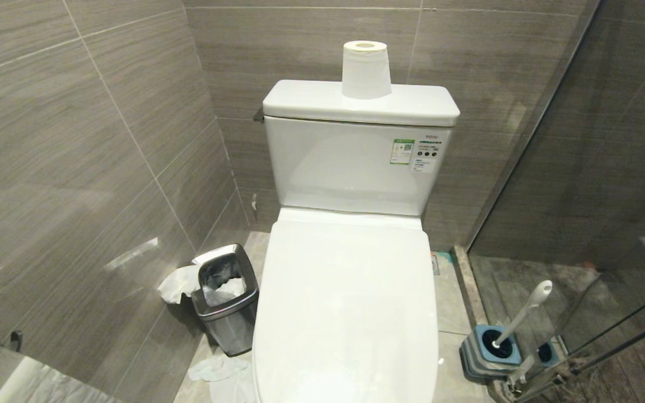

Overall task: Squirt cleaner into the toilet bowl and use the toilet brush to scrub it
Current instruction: Use the left hand to lift the toilet lid slightly

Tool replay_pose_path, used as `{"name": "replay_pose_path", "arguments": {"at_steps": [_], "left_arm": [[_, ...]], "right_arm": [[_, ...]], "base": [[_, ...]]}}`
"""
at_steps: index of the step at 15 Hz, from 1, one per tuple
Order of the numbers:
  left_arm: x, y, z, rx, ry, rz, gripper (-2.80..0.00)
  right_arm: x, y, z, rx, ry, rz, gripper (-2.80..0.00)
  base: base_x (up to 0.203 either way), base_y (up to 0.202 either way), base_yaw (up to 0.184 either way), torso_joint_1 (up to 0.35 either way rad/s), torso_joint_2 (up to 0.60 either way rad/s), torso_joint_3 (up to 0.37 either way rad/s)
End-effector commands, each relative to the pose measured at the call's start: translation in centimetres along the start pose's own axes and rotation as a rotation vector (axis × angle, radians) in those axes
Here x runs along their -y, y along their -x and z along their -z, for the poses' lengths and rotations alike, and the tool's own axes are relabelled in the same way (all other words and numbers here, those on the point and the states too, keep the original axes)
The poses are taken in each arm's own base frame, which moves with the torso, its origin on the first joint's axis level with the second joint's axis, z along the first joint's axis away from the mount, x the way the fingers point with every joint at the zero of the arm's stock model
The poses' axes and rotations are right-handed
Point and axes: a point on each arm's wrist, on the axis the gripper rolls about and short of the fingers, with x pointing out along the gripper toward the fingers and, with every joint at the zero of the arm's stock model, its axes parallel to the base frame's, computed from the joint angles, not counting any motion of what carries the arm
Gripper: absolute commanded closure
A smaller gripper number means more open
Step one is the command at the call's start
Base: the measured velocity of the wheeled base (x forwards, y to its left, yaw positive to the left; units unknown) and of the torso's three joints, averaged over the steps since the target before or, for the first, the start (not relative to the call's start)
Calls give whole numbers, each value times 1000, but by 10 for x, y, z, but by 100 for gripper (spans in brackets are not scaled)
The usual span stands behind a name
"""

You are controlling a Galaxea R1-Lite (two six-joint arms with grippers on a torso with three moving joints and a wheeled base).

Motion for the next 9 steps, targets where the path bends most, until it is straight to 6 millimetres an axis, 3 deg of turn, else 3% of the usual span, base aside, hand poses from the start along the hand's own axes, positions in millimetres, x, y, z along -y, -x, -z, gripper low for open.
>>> {"name": "replay_pose_path", "arguments": {"at_steps": [1, 5, 9], "left_arm": [[-10, -53, -22, -146, -2, 53, 0], [-17, -142, -38, -283, 0, 130, 0], [-13, -229, -33, -348, -2, 165, 0]], "right_arm": [[0, 0, 0, 0, 0, -1, 0], [0, 0, 0, 0, 0, -1, 0], [0, 0, 0, 0, 0, -1, 0]], "base": [[0, 0, 0, 0, 0, 0], [0, 0, 0, 0, 0, 0], [0, 0, 0, 0, 0, 0]]}}
